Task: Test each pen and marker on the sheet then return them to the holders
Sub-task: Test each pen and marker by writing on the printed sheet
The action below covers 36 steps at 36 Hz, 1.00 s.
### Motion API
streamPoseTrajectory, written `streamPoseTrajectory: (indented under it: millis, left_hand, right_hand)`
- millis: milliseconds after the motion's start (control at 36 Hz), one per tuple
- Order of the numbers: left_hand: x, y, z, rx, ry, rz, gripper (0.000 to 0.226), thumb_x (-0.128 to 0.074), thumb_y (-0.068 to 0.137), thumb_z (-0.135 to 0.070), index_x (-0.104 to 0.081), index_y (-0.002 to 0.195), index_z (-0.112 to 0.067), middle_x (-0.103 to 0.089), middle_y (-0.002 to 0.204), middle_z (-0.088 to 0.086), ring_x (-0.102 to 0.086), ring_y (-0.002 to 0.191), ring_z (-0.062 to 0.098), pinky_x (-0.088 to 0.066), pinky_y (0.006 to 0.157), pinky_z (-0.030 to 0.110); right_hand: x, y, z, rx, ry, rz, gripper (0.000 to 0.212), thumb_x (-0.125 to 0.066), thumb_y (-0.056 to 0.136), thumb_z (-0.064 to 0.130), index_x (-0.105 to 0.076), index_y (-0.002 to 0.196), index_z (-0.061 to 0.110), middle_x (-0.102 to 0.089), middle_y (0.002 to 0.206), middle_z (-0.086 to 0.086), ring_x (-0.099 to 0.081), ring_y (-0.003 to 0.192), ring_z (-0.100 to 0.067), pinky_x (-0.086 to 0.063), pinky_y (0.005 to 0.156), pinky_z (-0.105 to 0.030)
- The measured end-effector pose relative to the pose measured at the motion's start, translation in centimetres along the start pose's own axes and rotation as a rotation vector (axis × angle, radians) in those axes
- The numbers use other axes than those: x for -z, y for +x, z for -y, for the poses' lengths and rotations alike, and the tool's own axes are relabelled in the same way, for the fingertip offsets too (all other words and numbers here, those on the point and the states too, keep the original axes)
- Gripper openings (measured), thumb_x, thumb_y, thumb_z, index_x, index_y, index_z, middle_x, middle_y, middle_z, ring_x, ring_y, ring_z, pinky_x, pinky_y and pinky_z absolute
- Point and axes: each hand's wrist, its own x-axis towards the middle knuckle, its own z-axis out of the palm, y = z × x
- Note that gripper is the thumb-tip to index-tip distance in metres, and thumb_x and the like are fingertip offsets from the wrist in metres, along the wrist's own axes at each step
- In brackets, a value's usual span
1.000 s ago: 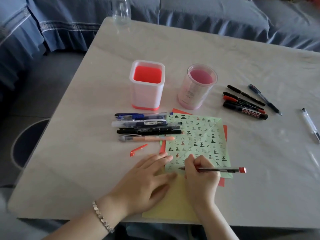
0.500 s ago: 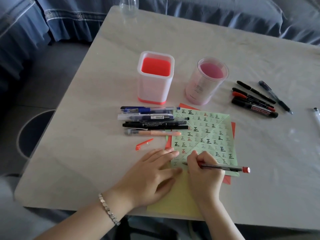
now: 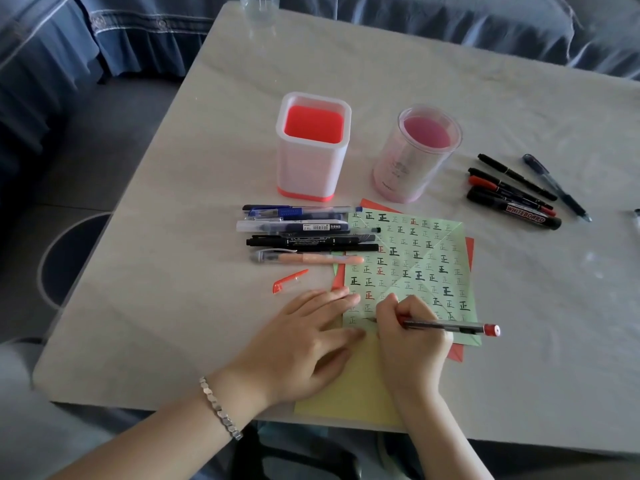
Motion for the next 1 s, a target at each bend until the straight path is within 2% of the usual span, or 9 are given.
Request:
streamPoseTrajectory:
  millis: [139,278,333,472,611,750,889,1000]
  left_hand:
    - [-0.21,-0.04,0.15,0.000,-0.003,-0.002,0.031,-0.046,0.090,-0.032,-0.070,0.108,-0.023,-0.053,0.134,0.006,-0.043,0.127,0.022,-0.025,0.109,0.032]
    - [-0.28,-0.09,0.16,0.000,-0.001,-0.007,0.032,-0.046,0.090,-0.032,-0.070,0.108,-0.022,-0.053,0.134,0.006,-0.042,0.128,0.021,-0.024,0.110,0.031]
    - [-0.26,-0.07,0.16,-0.002,0.000,-0.010,0.032,-0.046,0.090,-0.031,-0.070,0.107,-0.022,-0.053,0.134,0.007,-0.040,0.128,0.020,-0.024,0.110,0.031]
    - [-0.23,-0.04,0.22,-0.003,-0.003,-0.006,0.032,-0.046,0.090,-0.032,-0.070,0.108,-0.022,-0.052,0.134,0.006,-0.038,0.129,0.020,-0.024,0.110,0.031]
    - [-0.27,-0.06,0.22,-0.003,-0.007,-0.008,0.031,-0.046,0.090,-0.032,-0.069,0.110,-0.023,-0.052,0.134,0.006,-0.038,0.129,0.020,-0.025,0.109,0.031]
    - [-0.28,-0.04,0.20,-0.003,-0.006,-0.012,0.031,-0.046,0.090,-0.032,-0.069,0.109,-0.023,-0.052,0.134,0.006,-0.038,0.129,0.019,-0.025,0.109,0.032]
    - [-0.29,-0.03,0.21,-0.007,-0.004,-0.015,0.031,-0.047,0.090,-0.031,-0.069,0.109,-0.022,-0.053,0.134,0.006,-0.041,0.128,0.021,-0.026,0.109,0.032]
    - [-0.29,-0.01,0.18,-0.007,-0.005,-0.023,0.031,-0.047,0.090,-0.031,-0.070,0.109,-0.022,-0.054,0.133,0.006,-0.040,0.128,0.021,-0.026,0.109,0.032]
  right_hand:
    - [0.17,0.03,-0.10,-0.039,0.036,0.016,0.039,-0.054,0.076,0.028,-0.042,0.047,0.005,-0.041,0.040,-0.009,-0.037,0.045,-0.014,-0.028,0.045,-0.014]
    - [0.16,0.04,-0.03,-0.021,0.017,0.034,0.041,-0.051,0.074,0.032,-0.042,0.047,0.004,-0.043,0.039,-0.009,-0.038,0.045,-0.014,-0.028,0.045,-0.013]
    - [0.25,0.02,0.08,-0.037,0.022,0.044,0.037,-0.054,0.074,0.024,-0.041,0.045,0.005,-0.042,0.039,-0.011,-0.037,0.045,-0.013,-0.028,0.044,-0.013]
    - [0.43,-0.01,0.27,-0.066,0.044,0.053,0.034,-0.055,0.072,0.017,-0.035,0.044,0.017,-0.035,0.038,-0.001,-0.035,0.043,-0.012,-0.026,0.043,-0.014]
    - [0.31,0.01,0.22,-0.046,0.037,0.047,0.035,-0.056,0.073,0.016,-0.035,0.044,0.016,-0.033,0.038,0.002,-0.034,0.043,-0.012,-0.025,0.042,-0.014]
    - [0.30,-0.03,0.12,-0.044,0.028,0.032,0.034,-0.055,0.073,0.016,-0.038,0.044,0.012,-0.038,0.038,-0.009,-0.034,0.044,-0.014,-0.025,0.043,-0.015]
    - [0.38,0.00,0.33,-0.056,0.063,0.037,0.036,-0.055,0.073,0.017,-0.033,0.044,0.020,-0.033,0.038,0.003,-0.035,0.043,-0.010,-0.026,0.043,-0.012]
    - [0.20,0.09,0.32,-0.029,0.029,0.048,0.033,-0.055,0.072,0.020,-0.038,0.044,0.014,-0.036,0.038,0.002,-0.037,0.045,-0.012,-0.027,0.044,-0.011]
